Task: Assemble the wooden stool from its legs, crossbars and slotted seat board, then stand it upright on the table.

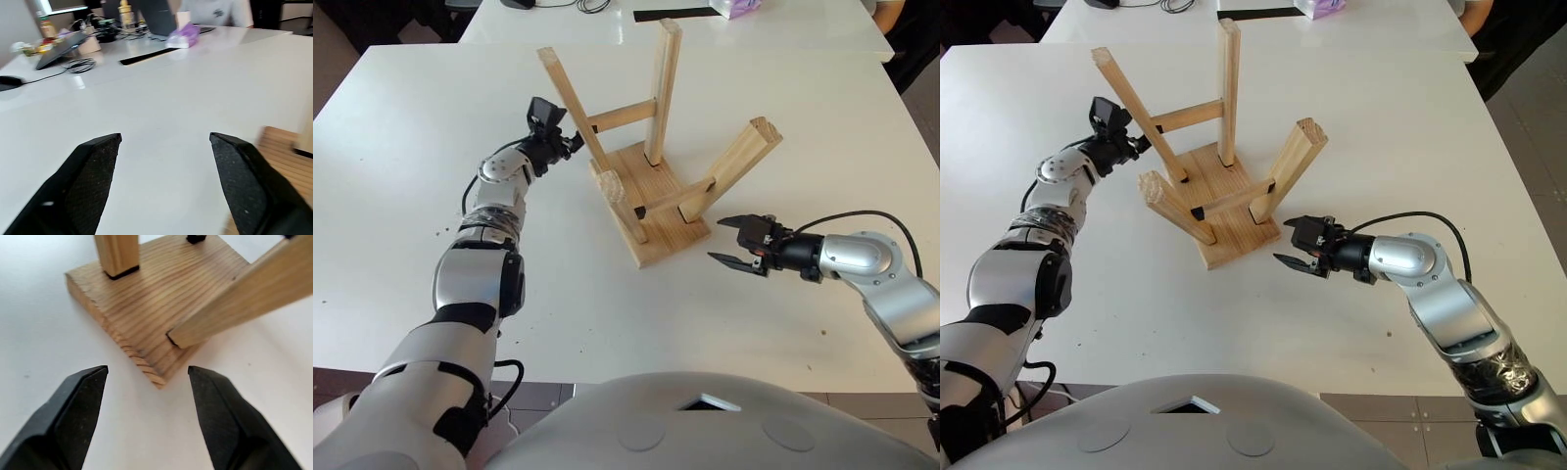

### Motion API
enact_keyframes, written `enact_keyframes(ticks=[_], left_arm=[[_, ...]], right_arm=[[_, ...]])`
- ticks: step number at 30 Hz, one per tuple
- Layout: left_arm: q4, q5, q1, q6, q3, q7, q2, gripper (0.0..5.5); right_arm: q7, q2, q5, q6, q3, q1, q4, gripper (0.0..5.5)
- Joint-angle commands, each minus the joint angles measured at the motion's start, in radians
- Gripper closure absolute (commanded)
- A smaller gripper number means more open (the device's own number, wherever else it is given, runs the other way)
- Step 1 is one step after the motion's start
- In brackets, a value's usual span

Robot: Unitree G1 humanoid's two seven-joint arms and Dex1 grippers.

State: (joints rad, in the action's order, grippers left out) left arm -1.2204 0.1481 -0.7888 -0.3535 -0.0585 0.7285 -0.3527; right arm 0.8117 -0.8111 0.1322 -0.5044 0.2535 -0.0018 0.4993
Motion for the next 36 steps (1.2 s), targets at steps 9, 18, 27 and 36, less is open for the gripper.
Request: enact_keyframes(ticks=[9, 18, 27, 36], left_arm=[[0.655, 0.086, 0.449, 0.116, 0.073, 0.335, -0.007, 2.13], [0.875, 0.095, 0.601, 0.239, 0.062, 0.278, -0.047, 2.13], [0.907, 0.074, 0.640, 0.243, 0.084, 0.279, -0.066, 2.13], [0.913, 0.106, 0.639, 0.260, -0.045, 0.133, -0.103, 2.13]], right_arm=[[-0.052, 0.026, -0.133, 0.216, -0.007, -0.032, -0.332, 2.45], [-0.034, 0.077, -0.122, 0.434, -0.029, -0.101, -0.528, 2.45], [0.148, 0.009, 0.059, 0.369, -0.143, -0.057, -0.465, 2.45], [0.104, -0.075, 0.011, 0.338, -0.269, 0.030, -0.388, 2.45]])
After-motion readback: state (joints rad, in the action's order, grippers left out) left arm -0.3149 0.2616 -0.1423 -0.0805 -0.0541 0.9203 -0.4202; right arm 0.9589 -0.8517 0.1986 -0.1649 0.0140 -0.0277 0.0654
